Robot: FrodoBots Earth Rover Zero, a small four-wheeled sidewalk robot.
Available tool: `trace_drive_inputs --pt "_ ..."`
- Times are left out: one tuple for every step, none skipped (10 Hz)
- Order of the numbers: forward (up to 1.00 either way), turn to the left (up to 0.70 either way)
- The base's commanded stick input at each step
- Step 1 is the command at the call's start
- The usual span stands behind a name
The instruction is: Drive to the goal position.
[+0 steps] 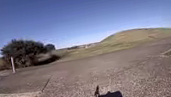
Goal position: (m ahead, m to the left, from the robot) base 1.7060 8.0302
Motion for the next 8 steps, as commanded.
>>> trace_drive_inputs --pt "0.70 0.00" --pt "0.70 0.00" --pt "0.70 0.00" --pt "0.70 0.00" --pt "0.70 0.00" --pt "0.70 0.00" --pt "0.70 0.00" --pt "0.70 0.00"
